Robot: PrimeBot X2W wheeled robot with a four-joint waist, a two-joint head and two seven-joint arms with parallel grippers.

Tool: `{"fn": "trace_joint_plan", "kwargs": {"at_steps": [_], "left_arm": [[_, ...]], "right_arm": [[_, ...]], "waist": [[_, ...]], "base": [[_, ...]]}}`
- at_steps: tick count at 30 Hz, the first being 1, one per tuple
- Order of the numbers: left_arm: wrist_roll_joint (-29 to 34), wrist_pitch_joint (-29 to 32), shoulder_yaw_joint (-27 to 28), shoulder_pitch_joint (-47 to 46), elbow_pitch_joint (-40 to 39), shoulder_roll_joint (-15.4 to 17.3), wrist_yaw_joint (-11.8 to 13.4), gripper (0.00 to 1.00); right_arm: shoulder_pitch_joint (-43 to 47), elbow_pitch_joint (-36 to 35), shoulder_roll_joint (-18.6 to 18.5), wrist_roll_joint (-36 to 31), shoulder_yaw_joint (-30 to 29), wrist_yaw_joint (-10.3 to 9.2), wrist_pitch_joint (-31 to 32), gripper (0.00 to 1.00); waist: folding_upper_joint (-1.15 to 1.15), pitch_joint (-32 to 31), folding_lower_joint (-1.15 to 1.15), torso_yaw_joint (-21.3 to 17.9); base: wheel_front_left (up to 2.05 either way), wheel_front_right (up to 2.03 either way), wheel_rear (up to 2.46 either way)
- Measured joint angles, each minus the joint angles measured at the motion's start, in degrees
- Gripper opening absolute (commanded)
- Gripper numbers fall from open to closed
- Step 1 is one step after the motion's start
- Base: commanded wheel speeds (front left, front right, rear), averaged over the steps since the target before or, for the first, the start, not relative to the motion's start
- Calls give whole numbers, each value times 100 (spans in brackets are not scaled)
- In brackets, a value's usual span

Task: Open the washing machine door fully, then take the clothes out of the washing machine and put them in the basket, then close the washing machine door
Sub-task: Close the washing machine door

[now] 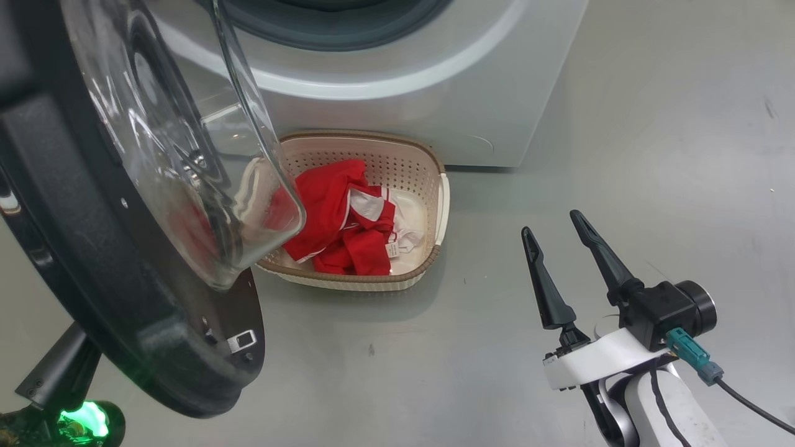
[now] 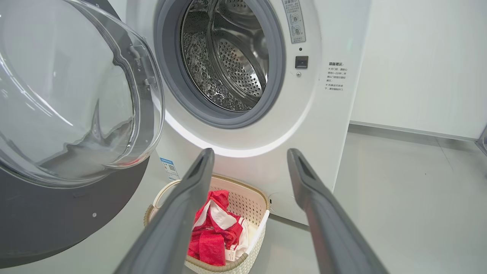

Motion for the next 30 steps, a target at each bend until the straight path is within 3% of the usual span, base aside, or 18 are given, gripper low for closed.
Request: {"fn": "trace_joint_plan", "kwargs": {"at_steps": [19, 30], "left_arm": [[333, 83, -457, -34, -98, -63, 0, 0], [710, -148, -760, -637, 137, -116, 0, 0]], "right_arm": [[-93, 159, 76, 198, 145, -4, -53, 100], [-129, 166, 92, 244, 176, -49, -58, 100]], "waist": [[0, 96, 0, -1210], [0, 310, 0, -1700]], "base": [[0, 0, 0], [0, 0, 0]]}}
